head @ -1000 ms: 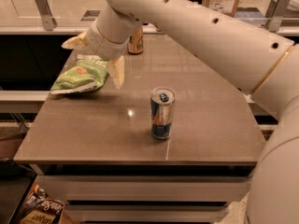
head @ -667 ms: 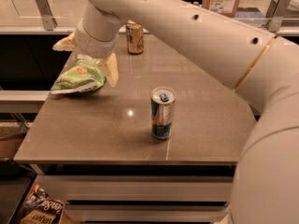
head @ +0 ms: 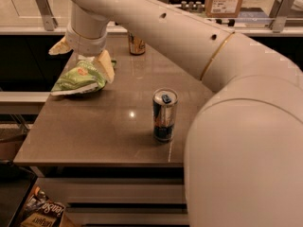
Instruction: Pick green jalapeno chip bag
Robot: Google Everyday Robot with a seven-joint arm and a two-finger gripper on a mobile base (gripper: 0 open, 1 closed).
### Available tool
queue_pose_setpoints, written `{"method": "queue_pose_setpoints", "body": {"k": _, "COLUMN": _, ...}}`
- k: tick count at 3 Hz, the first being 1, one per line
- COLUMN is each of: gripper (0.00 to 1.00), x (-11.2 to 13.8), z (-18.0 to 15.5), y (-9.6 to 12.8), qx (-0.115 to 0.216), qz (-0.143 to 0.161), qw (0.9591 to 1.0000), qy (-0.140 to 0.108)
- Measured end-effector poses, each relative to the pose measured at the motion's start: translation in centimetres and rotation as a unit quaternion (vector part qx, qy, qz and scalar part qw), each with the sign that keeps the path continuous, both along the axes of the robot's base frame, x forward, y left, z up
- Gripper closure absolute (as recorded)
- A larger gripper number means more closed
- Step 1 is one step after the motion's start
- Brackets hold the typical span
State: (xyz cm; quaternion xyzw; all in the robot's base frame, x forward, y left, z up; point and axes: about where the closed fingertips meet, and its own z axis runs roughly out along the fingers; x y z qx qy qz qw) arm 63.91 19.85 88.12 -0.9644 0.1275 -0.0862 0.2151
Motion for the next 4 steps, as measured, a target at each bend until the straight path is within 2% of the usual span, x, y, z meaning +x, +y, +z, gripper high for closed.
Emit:
{"method": "queue_pose_setpoints", "body": {"k": 2, "gripper": 0.00, "x": 2.9, "z": -3.4, "y": -1.2, "qx": -0.062, "qz": -0.001, "qw": 0.9981, "qy": 0.005}}
{"method": "queue_pose_setpoints", "body": {"k": 3, "gripper": 0.00, "x": 3.1, "z": -5.1, "y": -2.2, "qx": -0.097, "qz": -0.006, "qw": 0.9953, "qy": 0.005}}
{"method": "queue_pose_setpoints", "body": {"k": 4, "gripper": 0.18, "x": 3.1, "z": -5.3, "y": -2.1, "qx": -0.097, "qz": -0.005, "qw": 0.9952, "qy": 0.006}}
